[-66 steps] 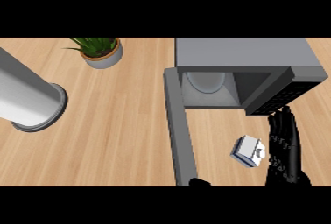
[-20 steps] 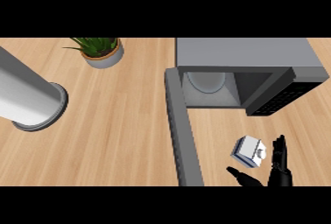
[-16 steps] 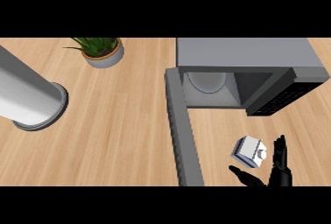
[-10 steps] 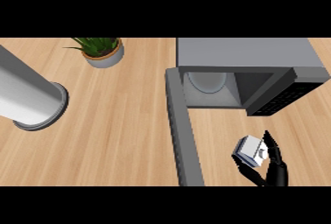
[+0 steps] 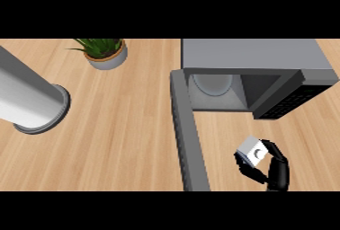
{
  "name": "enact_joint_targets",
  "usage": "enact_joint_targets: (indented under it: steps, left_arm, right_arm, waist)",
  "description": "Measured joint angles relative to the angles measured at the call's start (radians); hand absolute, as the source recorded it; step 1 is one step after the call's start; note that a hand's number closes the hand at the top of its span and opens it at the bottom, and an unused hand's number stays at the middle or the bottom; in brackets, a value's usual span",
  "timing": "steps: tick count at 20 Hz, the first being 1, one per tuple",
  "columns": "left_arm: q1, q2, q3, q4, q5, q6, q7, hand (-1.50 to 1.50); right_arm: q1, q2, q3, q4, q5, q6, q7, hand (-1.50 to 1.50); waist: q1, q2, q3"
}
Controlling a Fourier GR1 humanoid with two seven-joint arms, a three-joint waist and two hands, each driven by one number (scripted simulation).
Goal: Pick up the milk, place it into the microwave and close the microwave
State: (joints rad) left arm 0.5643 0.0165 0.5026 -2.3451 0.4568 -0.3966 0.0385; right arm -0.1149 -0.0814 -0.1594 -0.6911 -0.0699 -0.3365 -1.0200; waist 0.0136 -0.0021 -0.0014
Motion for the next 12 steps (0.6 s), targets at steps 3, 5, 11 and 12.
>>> enact_joint_targets:
  steps: [3,5,11,12]
  left_arm:
    - [-0.015,0.0,0.014,0.004,0.007,-0.004,0.005,-1.5]
    - [-0.013,-0.004,0.003,0.005,0.008,-0.004,-0.001,-1.5]
    - [-0.017,-0.001,-0.002,0.01,0.016,-0.018,-0.004,-1.5]
    - [-0.008,-0.003,0.001,0.01,0.017,-0.025,-0.009,-1.5]
  right_arm:
    - [-0.002,0.006,0.009,-0.015,0.0,0.019,-0.01,1.5]
    - [-0.029,-0.017,0.028,-0.022,0.009,0.055,0.0,1.5]
    - [-0.151,-0.109,0.104,0.011,0.039,0.268,0.031,1.5]
    - [-0.163,-0.124,0.114,0.01,0.037,0.312,0.038,1.5]
  waist:
    - [-0.004,0.0,0.0]
    - [-0.002,0.0,0.001]
    - [0.015,0.003,0.003]
    - [0.015,0.002,0.003]
